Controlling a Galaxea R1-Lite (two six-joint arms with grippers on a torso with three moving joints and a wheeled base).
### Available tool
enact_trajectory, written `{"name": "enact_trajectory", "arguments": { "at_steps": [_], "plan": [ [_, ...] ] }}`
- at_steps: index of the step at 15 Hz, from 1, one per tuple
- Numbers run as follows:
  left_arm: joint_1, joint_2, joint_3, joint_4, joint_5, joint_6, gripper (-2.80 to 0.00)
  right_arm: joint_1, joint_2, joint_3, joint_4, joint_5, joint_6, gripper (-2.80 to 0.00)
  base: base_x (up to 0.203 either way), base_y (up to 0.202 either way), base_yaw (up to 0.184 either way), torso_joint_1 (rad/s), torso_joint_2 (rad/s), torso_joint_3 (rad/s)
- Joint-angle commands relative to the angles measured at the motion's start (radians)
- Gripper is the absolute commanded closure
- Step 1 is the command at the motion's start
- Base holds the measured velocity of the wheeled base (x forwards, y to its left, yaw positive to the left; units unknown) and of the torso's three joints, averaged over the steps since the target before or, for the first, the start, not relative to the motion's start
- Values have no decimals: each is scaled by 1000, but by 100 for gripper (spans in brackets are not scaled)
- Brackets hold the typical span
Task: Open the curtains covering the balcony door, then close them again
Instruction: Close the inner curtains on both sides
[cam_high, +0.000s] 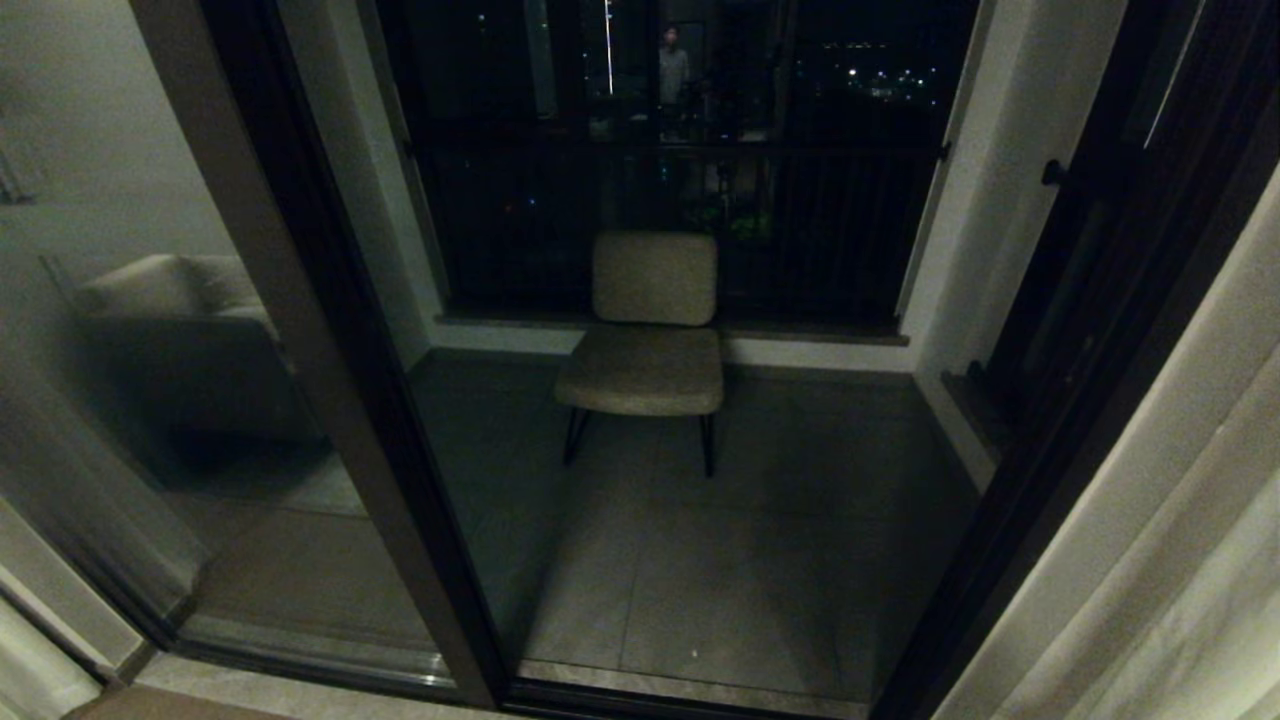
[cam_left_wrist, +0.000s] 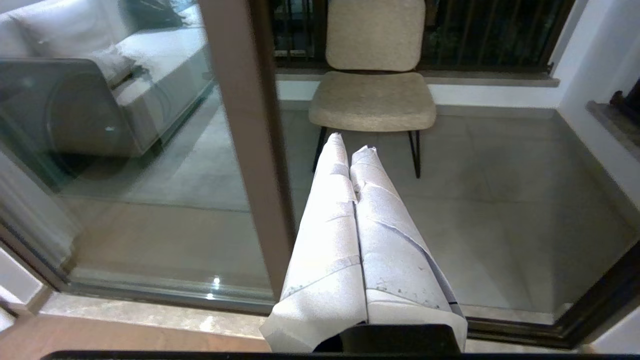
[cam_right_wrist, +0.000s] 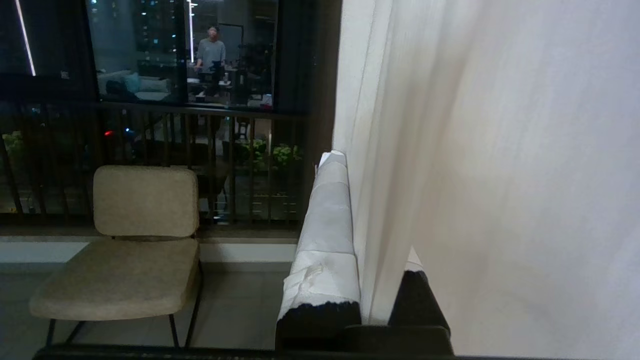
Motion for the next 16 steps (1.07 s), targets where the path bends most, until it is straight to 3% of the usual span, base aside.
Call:
{"name": "enact_trajectory", "arguments": {
  "at_steps": [1,16],
  "plan": [
    [0,0,0,0,0,0,0,0,0,10,-2,1,-1,0,0,194,1,-2,2,6],
    [0,0,0,0,-2,3,0,0,-20,30,-2,2,-1,0,1,194,0,2,3,4]
  ]
}}
